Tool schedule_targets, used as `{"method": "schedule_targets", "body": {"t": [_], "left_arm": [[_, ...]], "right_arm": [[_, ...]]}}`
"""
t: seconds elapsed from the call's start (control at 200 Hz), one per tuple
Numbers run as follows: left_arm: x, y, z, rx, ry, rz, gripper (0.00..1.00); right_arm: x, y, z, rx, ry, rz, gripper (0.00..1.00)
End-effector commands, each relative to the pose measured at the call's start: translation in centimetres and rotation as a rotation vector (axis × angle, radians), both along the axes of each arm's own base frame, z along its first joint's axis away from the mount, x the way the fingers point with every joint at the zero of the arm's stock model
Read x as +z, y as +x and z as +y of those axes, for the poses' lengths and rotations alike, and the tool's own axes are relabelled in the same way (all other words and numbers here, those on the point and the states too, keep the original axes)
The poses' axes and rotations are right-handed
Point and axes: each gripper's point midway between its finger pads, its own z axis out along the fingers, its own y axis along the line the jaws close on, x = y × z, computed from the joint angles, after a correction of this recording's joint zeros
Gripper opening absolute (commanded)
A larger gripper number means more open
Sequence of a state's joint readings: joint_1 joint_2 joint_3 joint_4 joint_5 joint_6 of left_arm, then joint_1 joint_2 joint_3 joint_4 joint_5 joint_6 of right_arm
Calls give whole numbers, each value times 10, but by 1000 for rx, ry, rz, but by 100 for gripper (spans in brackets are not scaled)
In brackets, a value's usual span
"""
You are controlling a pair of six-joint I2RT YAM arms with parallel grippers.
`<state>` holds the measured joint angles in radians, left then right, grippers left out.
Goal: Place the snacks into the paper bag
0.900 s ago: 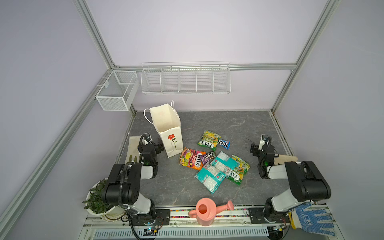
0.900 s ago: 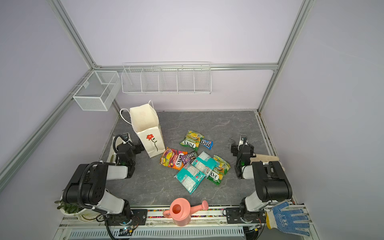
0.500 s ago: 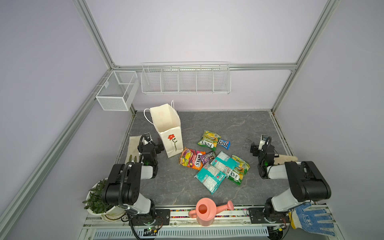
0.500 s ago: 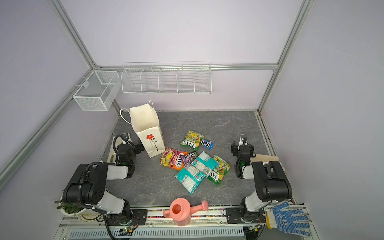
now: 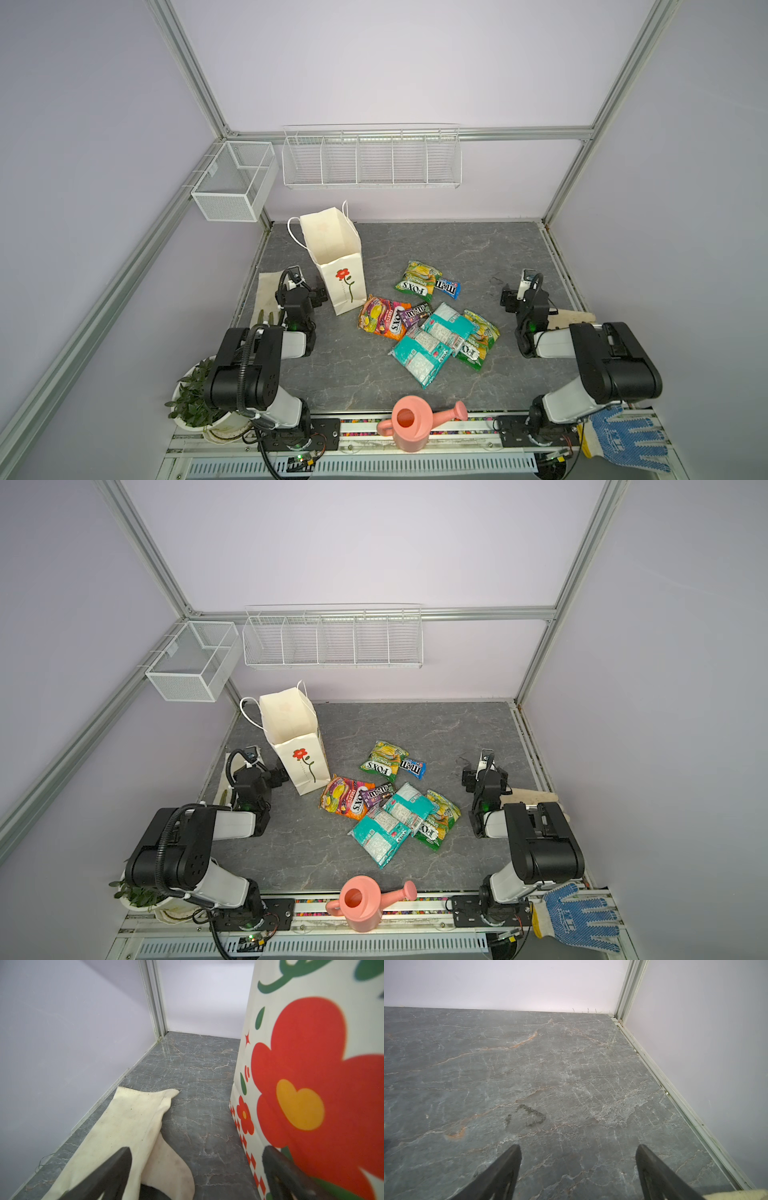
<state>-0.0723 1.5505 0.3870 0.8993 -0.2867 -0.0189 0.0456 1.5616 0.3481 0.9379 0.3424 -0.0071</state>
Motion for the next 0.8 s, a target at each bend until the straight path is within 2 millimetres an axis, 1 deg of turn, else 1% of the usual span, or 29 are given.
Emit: {"method": "schedule_targets", "body": {"t": [0.0,0.795], "left_arm": [[2,2,-1,-8,-7,-7,99],[2,3,-1,-7,-9,-5,99]], "right_arm": [[11,4,2,4,6,-33,89],[12,4,2,5,7,-34,89]]}}
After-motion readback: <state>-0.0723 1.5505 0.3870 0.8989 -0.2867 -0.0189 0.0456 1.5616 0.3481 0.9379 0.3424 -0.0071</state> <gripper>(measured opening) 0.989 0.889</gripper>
